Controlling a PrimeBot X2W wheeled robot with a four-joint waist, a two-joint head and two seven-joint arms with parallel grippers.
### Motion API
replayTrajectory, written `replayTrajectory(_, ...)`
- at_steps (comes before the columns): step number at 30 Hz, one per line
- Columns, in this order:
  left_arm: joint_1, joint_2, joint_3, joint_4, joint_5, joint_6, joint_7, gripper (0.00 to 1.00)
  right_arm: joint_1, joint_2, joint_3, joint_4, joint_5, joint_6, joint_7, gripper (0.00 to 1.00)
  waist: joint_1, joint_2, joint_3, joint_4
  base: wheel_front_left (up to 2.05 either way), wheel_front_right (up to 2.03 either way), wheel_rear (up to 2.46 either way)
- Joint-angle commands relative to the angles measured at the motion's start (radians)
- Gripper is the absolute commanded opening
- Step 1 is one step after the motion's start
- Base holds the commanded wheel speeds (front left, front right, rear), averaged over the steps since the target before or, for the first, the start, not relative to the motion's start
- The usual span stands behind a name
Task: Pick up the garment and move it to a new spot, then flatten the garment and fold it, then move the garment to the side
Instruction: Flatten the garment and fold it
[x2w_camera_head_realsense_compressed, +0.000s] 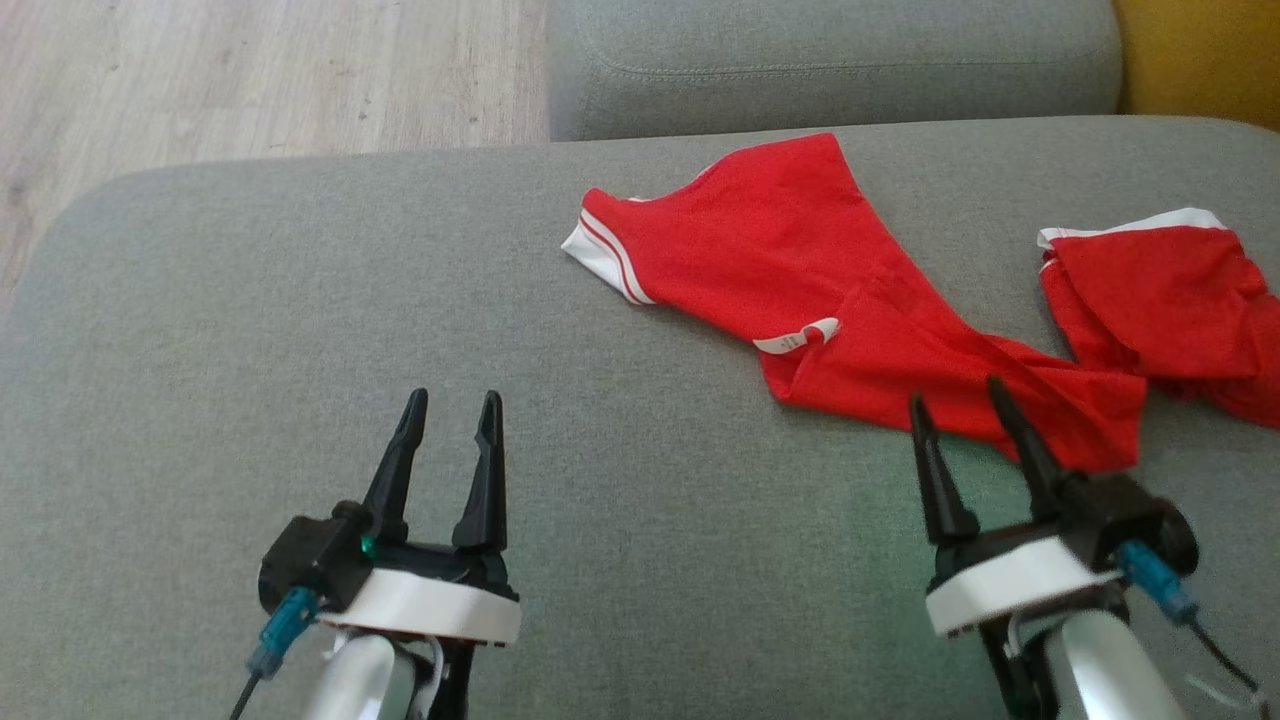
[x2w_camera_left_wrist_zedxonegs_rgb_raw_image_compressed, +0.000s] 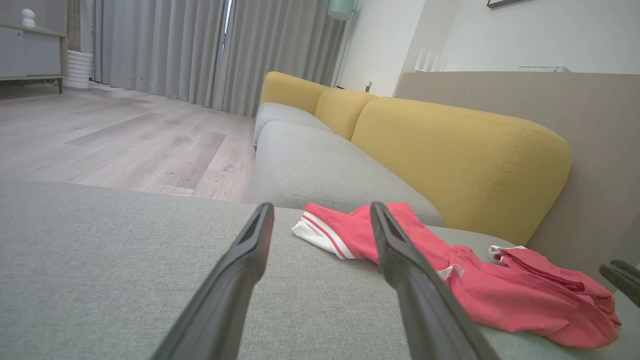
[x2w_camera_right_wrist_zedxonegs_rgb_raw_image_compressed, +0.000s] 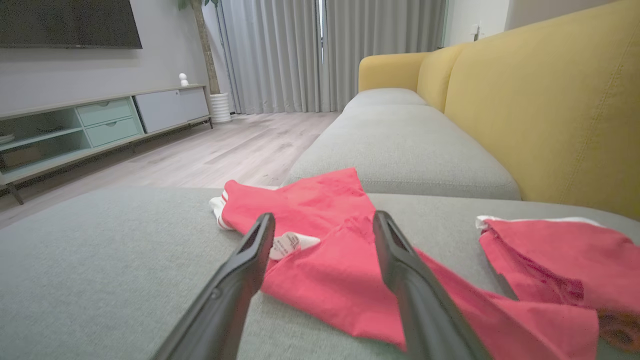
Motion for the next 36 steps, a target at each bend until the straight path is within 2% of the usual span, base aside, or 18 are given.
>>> replayTrajectory(1, -0.019, 0.002, 0.030, -0.035, 0.004, -0.002, -0.008, 1.00, -0.008, 0.004, 0.029, -0.044, 0.006, -0.001, -0.015, 1.00, 0.0000, 0.0000, 0.002, 0.003, 0.00, 0.00, 0.00)
replayTrajectory(9, -0.032, 0.002, 0.009, -0.036, -0.001, -0.005, -0.008, 1.00, -0.057, 0.004, 0.062, -0.061, -0.027, -0.001, -0.020, 1.00, 0.0000, 0.0000, 0.036, 0.042, 0.00, 0.00, 0.00)
replayTrajectory(14, -0.054, 0.002, -0.012, -0.035, -0.011, -0.003, -0.008, 1.00, -0.164, -0.033, 0.115, -0.006, -0.065, -0.001, 0.005, 1.00, 0.0000, 0.0000, 0.078, 0.092, 0.00, 0.00, 0.00)
replayTrajectory(20, -0.087, 0.002, -0.045, -0.033, -0.031, 0.005, -0.008, 1.00, -0.324, -0.094, 0.171, 0.181, -0.073, -0.001, 0.099, 1.00, 0.0000, 0.0000, 0.133, 0.167, 0.00, 0.00, 0.00)
replayTrajectory(22, -0.101, 0.002, -0.063, -0.033, -0.044, 0.012, -0.008, 1.00, -0.396, -0.129, 0.178, 0.297, -0.072, -0.001, 0.137, 1.00, 0.0000, 0.0000, 0.159, 0.204, 0.00, 0.00, 0.00)
replayTrajectory(26, -0.111, 0.002, -0.079, -0.032, -0.056, 0.020, -0.008, 1.00, -0.469, -0.157, 0.201, 0.430, -0.066, -0.001, 0.156, 1.00, 0.0000, 0.0000, 0.187, 0.240, 0.00, 0.00, 0.00)
replayTrajectory(32, -0.117, 0.002, -0.085, -0.030, -0.063, 0.025, -0.008, 1.00, -0.535, -0.161, 0.309, 0.552, -0.015, -0.001, 0.127, 1.00, 0.0000, 0.0000, 0.209, 0.260, 0.00, 0.00, 0.00)
replayTrajectory(36, -0.124, 0.002, -0.089, -0.032, -0.065, 0.031, -0.008, 1.00, -0.569, -0.167, 0.336, 0.635, -0.024, -0.001, 0.126, 1.00, 0.0000, 0.0000, 0.218, 0.254, 0.00, 0.00, 0.00)
